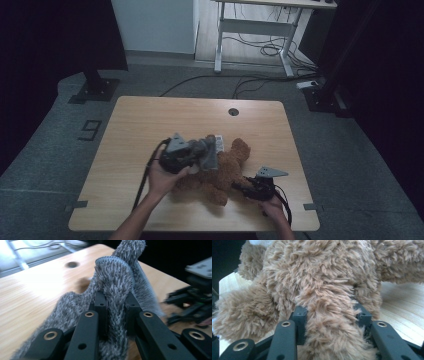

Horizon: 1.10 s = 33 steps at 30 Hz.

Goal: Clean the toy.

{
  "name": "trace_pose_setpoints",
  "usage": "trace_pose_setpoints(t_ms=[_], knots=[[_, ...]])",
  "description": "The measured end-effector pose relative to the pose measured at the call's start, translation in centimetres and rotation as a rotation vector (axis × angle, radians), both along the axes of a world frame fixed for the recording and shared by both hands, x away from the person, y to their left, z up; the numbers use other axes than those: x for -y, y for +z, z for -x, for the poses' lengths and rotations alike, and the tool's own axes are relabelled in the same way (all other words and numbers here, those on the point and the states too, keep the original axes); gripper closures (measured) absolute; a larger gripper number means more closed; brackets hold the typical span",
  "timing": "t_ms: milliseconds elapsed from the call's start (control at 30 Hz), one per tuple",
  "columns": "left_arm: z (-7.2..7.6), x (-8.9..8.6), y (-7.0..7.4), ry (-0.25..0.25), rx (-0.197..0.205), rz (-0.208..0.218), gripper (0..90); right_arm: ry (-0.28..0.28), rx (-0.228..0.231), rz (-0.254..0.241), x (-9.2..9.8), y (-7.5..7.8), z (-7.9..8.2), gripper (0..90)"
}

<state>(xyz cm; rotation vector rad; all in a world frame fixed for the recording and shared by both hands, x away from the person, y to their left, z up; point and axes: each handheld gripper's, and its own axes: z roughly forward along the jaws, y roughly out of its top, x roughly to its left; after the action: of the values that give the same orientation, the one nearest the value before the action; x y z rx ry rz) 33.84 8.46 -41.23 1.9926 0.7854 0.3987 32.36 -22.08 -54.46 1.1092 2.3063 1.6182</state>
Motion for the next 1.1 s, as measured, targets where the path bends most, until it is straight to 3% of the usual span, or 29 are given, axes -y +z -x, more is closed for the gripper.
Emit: trace_pose_setpoints(t_ms=[133,200,267,333,433,500,733,1100], knots=[[-0.6,5.3,-0.8,-0.065,-0.005,-0.067,77.3,0.002,0.001,0.002,0.0,0.0,0.0,57.9],[-1.0,7.4,-1.5,-0.085,-0.011,-0.121,77.2,0.002,0.001,0.002,0.0,0.0,0.0,57.9],[-1.5,8.9,-2.7,-0.091,-0.022,-0.172,76.6,0.001,0.001,0.001,0.0,0.0,0.0,57.9],[-1.9,9.4,-3.7,-0.078,-0.028,-0.18,76.6,-0.003,-0.002,-0.001,0.1,-0.1,0.0,57.9],[-2.0,8.9,-4.0,-0.056,-0.023,-0.168,76.8,-0.008,-0.004,-0.007,0.0,-0.1,0.0,58.0],[-2.2,8.3,-3.9,-0.028,-0.012,-0.184,77.0,-0.007,-0.005,-0.004,-0.1,-0.1,0.0,58.2],[-2.8,4.9,-4.0,0.044,-0.023,-0.201,77.1,-0.007,-0.012,0.006,-0.2,0.0,0.1,58.5],[-2.4,0.1,-3.4,0.077,-0.068,-0.088,76.9,-0.005,-0.024,0.021,-0.4,0.0,0.2,58.6]])
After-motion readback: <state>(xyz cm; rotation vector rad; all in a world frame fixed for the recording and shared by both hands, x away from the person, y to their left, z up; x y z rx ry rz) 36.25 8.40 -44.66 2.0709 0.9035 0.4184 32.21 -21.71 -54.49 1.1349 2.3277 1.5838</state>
